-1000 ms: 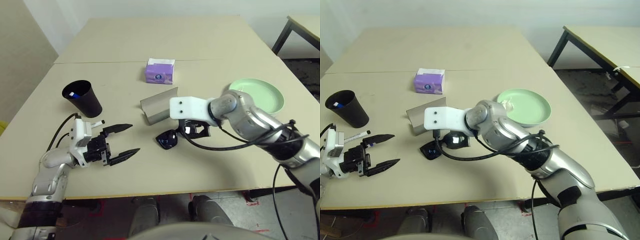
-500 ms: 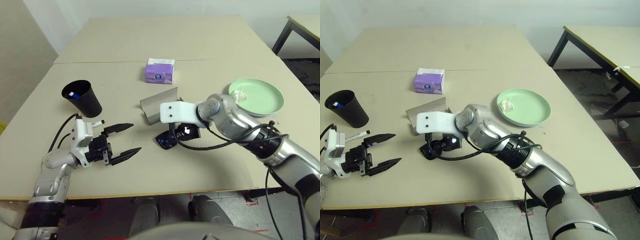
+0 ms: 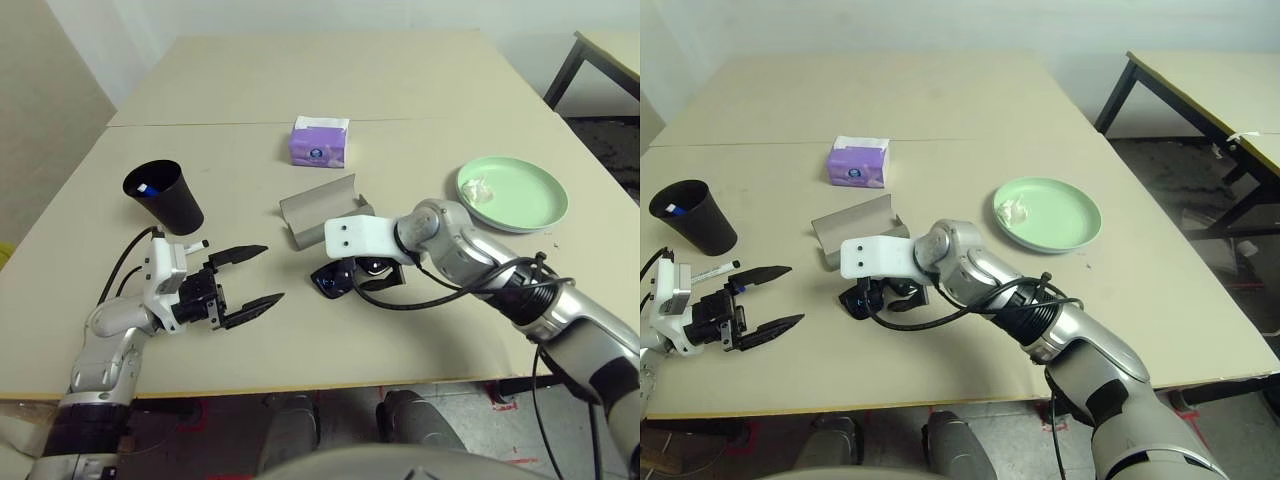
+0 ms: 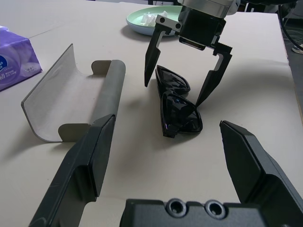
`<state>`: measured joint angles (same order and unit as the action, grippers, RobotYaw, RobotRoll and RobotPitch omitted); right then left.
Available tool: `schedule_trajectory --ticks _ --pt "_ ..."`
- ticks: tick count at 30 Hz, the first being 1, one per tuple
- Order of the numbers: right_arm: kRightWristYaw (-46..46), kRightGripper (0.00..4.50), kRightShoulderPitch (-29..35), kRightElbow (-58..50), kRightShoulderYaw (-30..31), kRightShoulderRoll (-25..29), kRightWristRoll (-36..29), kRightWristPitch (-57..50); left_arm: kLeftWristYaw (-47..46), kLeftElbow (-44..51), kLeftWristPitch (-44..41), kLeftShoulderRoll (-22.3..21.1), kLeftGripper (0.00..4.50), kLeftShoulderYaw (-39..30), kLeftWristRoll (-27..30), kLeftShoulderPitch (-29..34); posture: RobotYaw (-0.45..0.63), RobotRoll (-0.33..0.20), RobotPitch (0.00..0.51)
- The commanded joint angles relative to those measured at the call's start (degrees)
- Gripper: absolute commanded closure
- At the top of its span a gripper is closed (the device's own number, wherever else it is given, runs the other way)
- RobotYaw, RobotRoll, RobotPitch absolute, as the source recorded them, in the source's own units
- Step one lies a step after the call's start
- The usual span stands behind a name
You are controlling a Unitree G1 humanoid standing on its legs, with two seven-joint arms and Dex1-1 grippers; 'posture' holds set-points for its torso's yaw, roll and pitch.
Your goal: Organize and tidy the items on the table.
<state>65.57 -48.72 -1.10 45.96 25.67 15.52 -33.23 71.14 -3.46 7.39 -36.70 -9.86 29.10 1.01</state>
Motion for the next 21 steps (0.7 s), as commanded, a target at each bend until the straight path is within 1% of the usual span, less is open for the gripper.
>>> schedule_trajectory --ticks 1,4,6,9,14,15,21 --pt "0.58 0.02 -0.01 0.42 -0.65 -0.53 0.39 0.75 -0.03 0.45 0.25 0.29 0.0 0.57 -0.63 0.9 -0.06 0.0 0.093" --pt "0.99 0.61 0.2 0.22 -0.81 -0.54 0.35 0.77 -0.03 0.47 0.44 0.41 0.0 0.47 -0.55 1.26 -0.06 0.0 0.093" --pt "1.52 1.31 0.08 -0.36 -0.86 -0.21 0.44 0.84 -0.11 0.53 0.48 0.54 0.0 0.48 -0.53 1.37 -0.06 0.0 0.094" --pt "2.52 2.5 0.12 -1.56 -1.36 -0.68 -0.44 -0.24 -0.11 0.49 0.71 0.92 0.0 0.58 -0.56 1.54 -0.06 0.0 0.094" --pt "3.6 4.2 0.8 -2.83 -1.26 -0.28 -0.13 -0.34 -0.12 0.7 0.96 1.41 0.0 0.52 -0.6 1.94 -0.05 0.0 0.091" --pt "3.94 4.28 0.79 -3.18 -1.45 -0.39 -0.27 -0.68 -0.16 0.77 0.99 1.47 0.0 0.5 -0.59 2.02 -0.05 0.0 0.091" --pt "5.47 4.29 0.77 -3.6 -1.38 -0.03 -0.13 -1.09 -0.36 1.08 0.64 1.45 0.0 0.49 -0.53 2.04 -0.05 0.0 0.091"
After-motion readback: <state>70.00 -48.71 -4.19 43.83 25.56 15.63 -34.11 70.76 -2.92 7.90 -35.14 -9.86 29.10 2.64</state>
